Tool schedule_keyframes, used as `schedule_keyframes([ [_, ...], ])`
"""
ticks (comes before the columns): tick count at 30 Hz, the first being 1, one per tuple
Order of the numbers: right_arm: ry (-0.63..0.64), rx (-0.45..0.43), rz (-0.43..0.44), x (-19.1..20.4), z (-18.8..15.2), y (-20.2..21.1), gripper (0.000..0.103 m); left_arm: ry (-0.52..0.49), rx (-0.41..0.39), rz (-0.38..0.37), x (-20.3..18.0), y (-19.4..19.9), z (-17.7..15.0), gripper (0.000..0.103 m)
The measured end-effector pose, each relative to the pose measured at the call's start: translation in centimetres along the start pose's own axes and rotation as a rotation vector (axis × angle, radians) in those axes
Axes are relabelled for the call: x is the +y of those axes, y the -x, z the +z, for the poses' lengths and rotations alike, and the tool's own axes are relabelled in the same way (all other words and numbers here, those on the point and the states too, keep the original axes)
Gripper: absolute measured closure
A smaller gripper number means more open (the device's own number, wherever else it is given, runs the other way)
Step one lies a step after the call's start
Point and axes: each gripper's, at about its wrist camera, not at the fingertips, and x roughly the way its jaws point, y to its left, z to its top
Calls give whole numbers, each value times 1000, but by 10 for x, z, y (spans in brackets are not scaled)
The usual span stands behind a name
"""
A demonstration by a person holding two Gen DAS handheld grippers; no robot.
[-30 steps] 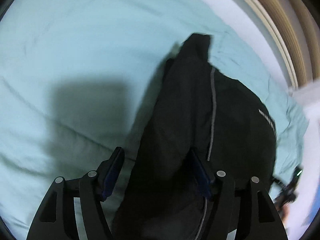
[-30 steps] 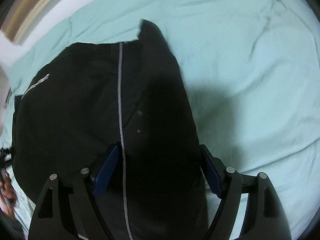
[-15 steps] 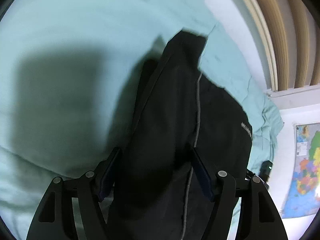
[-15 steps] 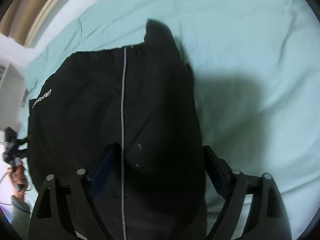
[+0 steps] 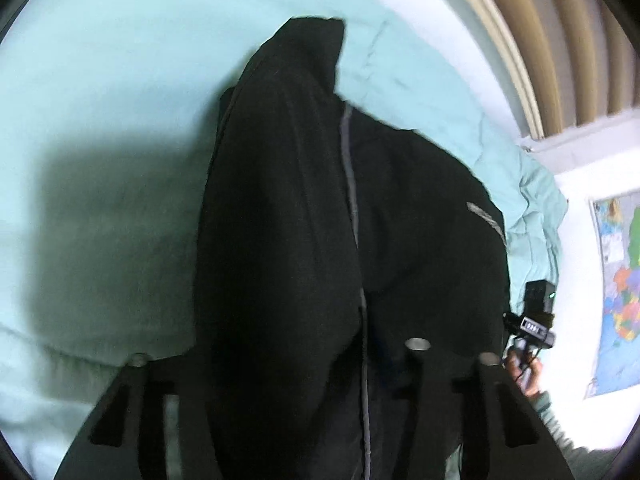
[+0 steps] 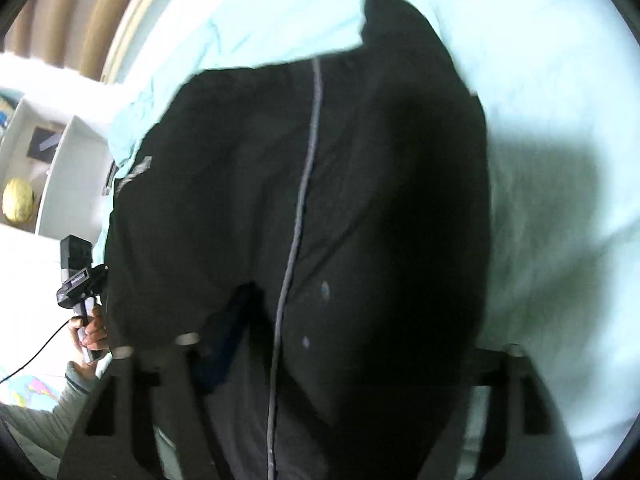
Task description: Fold large clothes
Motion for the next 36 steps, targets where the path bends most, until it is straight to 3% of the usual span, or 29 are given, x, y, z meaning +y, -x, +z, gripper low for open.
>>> schedule_keyframes([
  [3, 28, -46, -9, 13, -1, 20, 65, -56, -71, -33, -21, 27, -13, 68],
  [6, 76, -85, -14, 31, -5, 40, 70, -71, -130, -132, -39, 59, -27, 70],
  [8, 120, -122, -4, 56, -14, 60, 73, -100, -157, -159, -56, 79, -39, 70],
  [12, 204, -161, -24, 103, -39, 91, 75, -158, -199, -186, -84, 125, -69, 70],
  [15, 237, -187, -33, 134, -59, 114, 75, -180, -239, -206, -88, 137, -74, 70],
  [21, 286, -214, -50, 144, -85, 149, 75, -219, -288, -224, -81, 146, -91, 70],
  [22, 292, -214, -54, 150, -94, 154, 75, -219, -290, -223, -89, 135, -87, 70],
  [28, 293, -180, -91, 160, -121, 154, 75, -205, -268, -216, -105, 149, -141, 70],
  [36, 228, -74, -128, 157, -147, 135, 75, -136, -156, -197, -75, 131, -199, 70],
])
